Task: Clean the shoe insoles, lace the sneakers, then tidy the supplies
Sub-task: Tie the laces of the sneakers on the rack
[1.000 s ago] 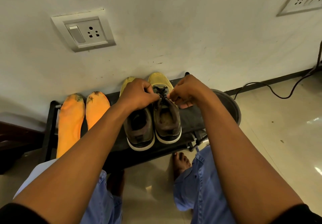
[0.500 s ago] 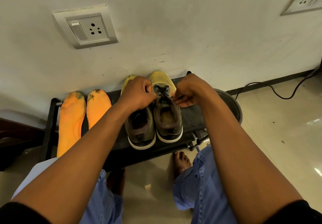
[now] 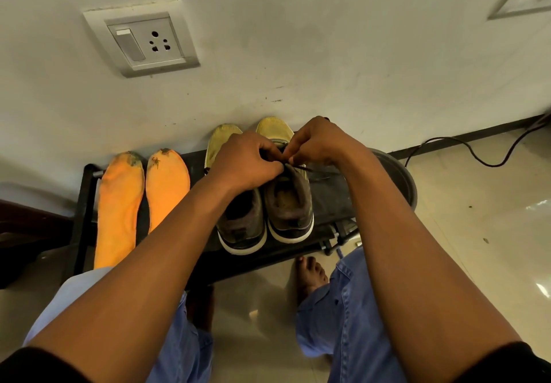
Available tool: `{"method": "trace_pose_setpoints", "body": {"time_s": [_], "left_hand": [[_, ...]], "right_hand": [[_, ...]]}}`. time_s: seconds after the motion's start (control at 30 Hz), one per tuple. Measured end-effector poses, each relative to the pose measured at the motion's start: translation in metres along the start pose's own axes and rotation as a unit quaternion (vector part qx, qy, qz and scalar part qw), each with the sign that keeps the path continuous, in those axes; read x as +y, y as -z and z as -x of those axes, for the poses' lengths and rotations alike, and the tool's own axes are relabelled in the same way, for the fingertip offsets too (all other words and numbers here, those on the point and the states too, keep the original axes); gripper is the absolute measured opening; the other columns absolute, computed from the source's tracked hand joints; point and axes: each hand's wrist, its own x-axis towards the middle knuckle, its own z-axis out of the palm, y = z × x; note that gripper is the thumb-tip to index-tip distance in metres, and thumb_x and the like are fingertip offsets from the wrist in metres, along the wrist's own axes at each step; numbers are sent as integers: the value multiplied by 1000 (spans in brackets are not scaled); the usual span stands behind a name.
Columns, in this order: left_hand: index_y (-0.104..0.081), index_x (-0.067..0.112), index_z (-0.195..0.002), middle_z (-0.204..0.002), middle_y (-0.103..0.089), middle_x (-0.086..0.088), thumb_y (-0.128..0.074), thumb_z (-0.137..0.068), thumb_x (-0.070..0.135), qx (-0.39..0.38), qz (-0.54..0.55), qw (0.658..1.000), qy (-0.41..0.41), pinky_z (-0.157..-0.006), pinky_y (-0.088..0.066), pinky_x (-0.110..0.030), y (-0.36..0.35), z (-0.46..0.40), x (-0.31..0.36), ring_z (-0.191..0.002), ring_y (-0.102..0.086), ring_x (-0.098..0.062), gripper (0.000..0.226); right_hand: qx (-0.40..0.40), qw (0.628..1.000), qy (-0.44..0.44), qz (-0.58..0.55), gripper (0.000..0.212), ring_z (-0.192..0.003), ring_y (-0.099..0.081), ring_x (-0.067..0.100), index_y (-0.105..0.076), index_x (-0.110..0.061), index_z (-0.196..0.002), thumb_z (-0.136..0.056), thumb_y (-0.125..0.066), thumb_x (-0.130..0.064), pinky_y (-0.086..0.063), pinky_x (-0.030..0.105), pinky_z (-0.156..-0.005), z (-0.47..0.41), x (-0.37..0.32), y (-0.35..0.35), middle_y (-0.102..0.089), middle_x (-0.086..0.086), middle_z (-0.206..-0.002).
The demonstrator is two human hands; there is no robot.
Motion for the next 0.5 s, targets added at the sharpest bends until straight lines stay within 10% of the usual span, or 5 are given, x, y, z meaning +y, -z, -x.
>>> {"method": "trace_pose_setpoints", "body": {"time_s": [0.5], "left_hand": [[-83,26,-82,-82,-76,6,-77,-79,25,65,-6,997,40,-71,-57,-31,-5,-4,-2,-76,-68,-11,6]], "right_hand": [[-1,998,43,37,6,-79,-72,19,-76,-22,-74,-77,-72,-19,-63,41,-77,-2,2,-11,-74,-2,-75]]}}
